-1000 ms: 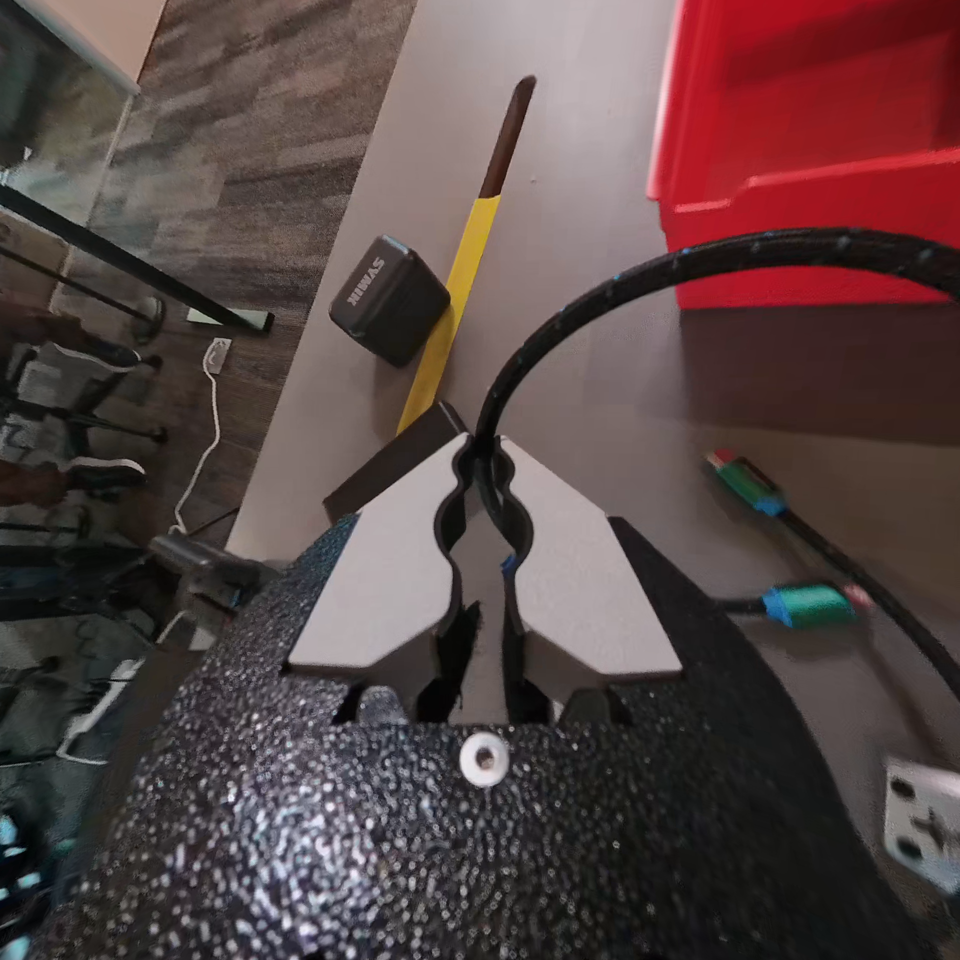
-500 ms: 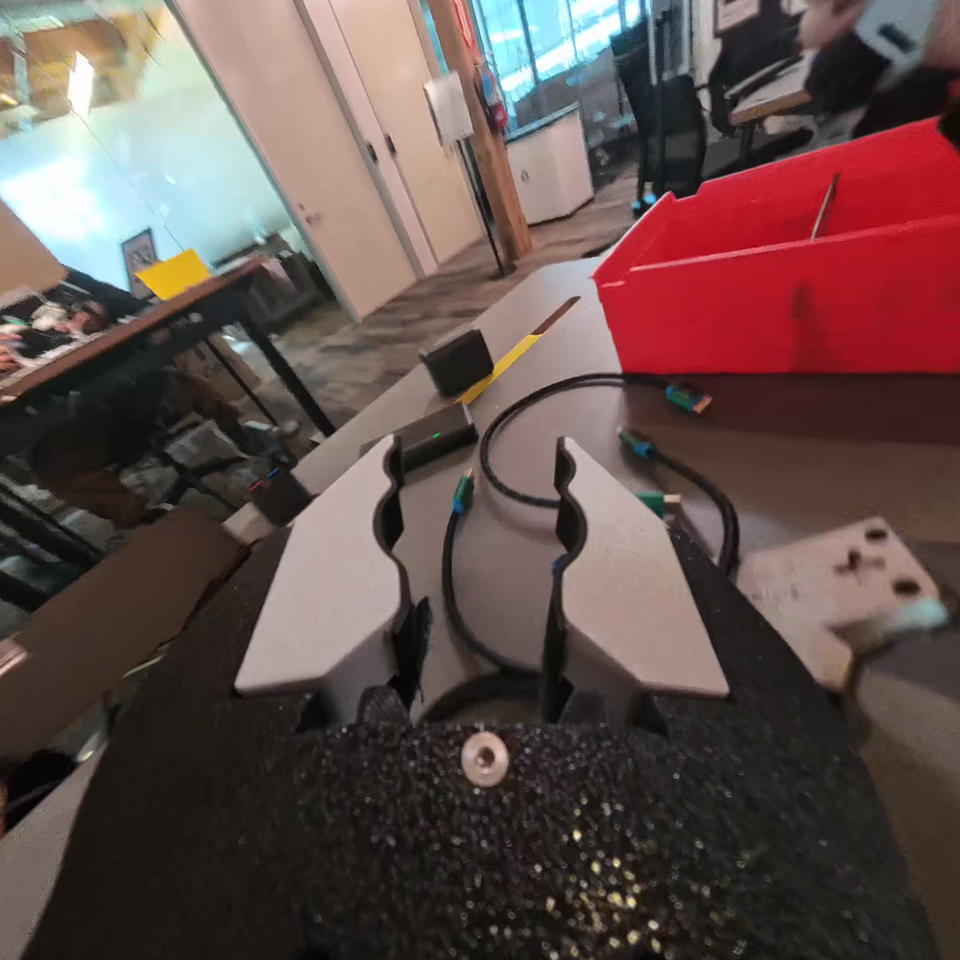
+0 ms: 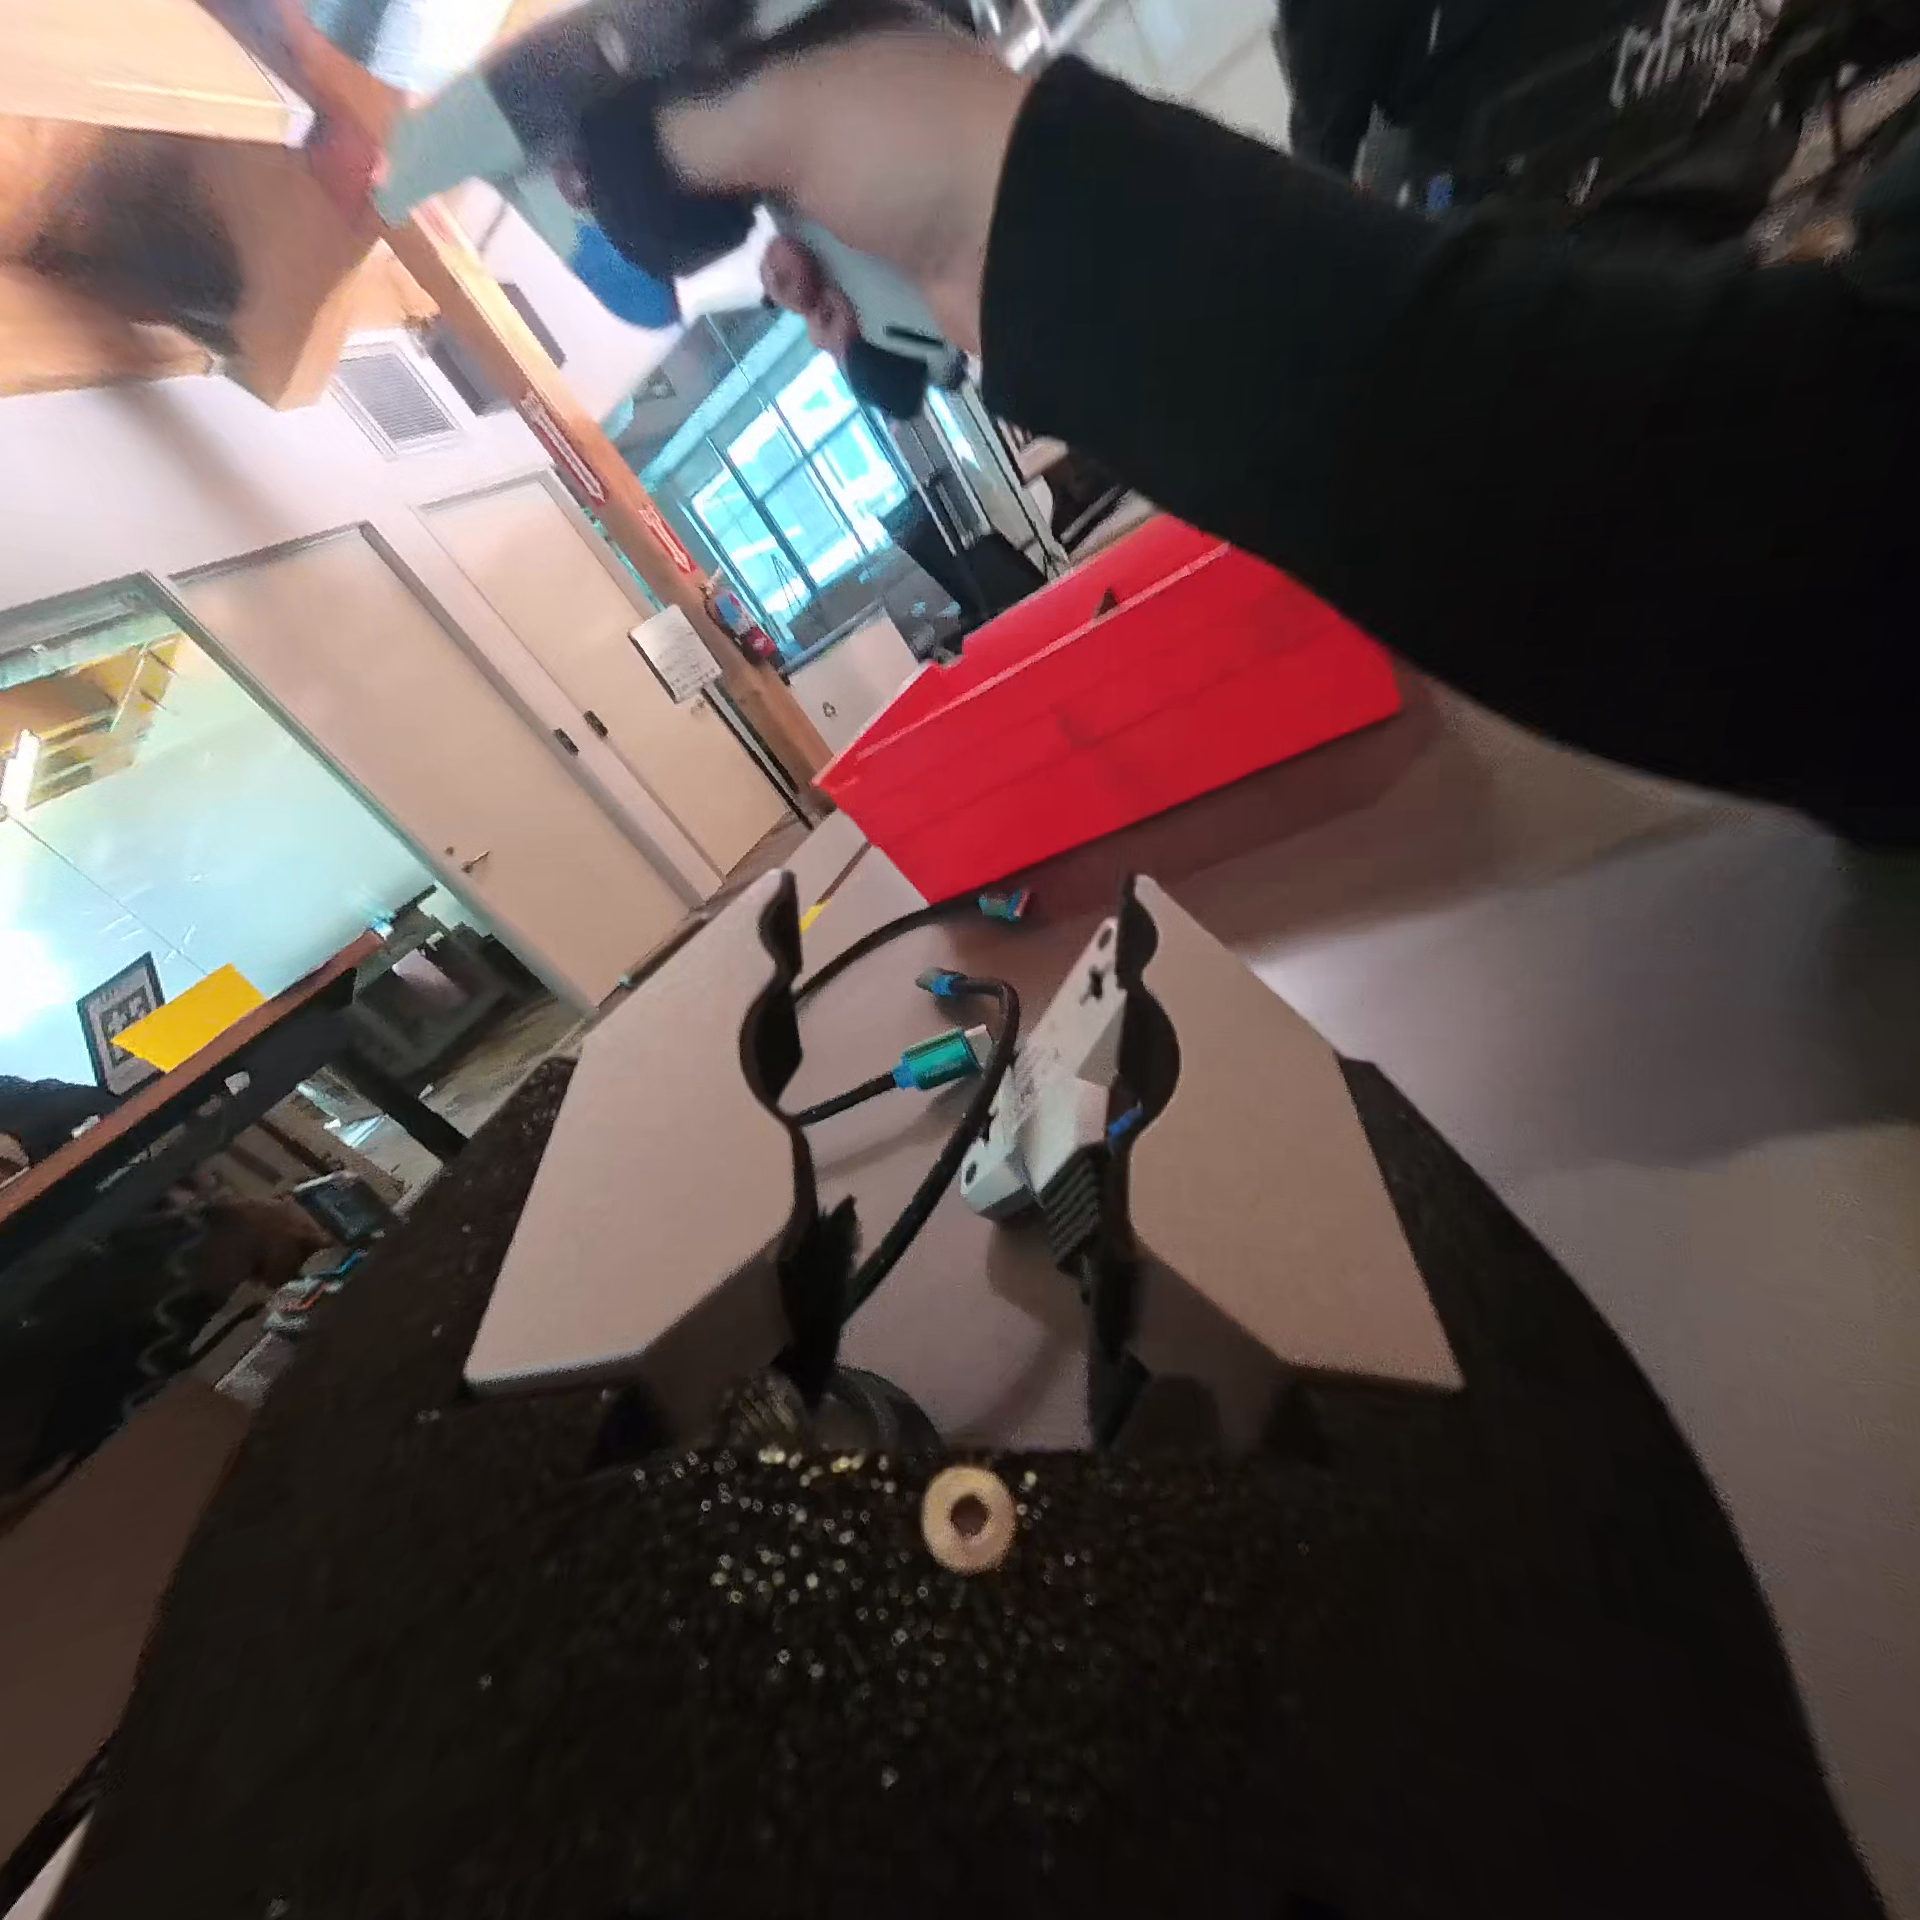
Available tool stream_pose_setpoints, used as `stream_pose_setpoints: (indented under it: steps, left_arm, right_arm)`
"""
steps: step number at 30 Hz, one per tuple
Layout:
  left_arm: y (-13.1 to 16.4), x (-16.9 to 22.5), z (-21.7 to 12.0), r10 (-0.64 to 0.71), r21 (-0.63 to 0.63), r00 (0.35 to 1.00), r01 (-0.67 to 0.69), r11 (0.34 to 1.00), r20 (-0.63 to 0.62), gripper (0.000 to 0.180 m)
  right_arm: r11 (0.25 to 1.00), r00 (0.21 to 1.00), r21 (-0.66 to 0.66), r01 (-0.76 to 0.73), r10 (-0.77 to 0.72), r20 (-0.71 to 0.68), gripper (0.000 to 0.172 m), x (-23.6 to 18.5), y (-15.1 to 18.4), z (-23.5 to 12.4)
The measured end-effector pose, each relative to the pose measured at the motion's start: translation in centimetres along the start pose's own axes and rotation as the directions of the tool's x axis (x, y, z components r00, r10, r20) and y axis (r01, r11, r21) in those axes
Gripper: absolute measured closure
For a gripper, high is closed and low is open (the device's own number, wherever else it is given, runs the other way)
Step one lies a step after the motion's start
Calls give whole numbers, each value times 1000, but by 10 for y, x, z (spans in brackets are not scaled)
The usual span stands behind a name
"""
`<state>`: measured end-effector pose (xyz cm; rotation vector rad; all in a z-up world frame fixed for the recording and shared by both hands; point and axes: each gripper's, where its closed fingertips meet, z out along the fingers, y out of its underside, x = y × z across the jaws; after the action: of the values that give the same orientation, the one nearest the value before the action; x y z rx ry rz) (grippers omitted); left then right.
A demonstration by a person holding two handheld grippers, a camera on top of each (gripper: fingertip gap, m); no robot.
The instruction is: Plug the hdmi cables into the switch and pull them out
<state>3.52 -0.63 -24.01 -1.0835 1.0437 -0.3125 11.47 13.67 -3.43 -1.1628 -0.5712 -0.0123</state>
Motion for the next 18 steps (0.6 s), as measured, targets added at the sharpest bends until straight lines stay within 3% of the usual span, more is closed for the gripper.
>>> stream_pose_setpoints:
  steps: [2, 5, 10, 15, 18]
  left_arm:
    - [8, 3, 1, -6, -51, 1000, 5, 999, -14, 117]
    - [11, -6, -1, -60, -52, 998, 60, 997, 17, 118]
    - [11, -35, -11, -183, 4, 978, 183, 983, 101, 120]
    - [19, -45, -16, -245, 6, 963, 246, 969, 115, 121]
    - [19, -40, -14, -258, 1, 963, 259, 966, 83, 125]
  right_arm:
    - [999, 999, 41, 21, -22, 27, 158, -11, -3, -5]
    - [996, 965, 67, 61, -76, 251, 145, -64, 16, -20]
    - [967, 771, 92, 238, -245, 588, 137, -149, 95, -101]
    - [991, 722, -5, 133, -93, 686, 130, -174, 138, -152]
    - [977, 697, -23, 211, -134, 704, 127, -182, 159, -160]
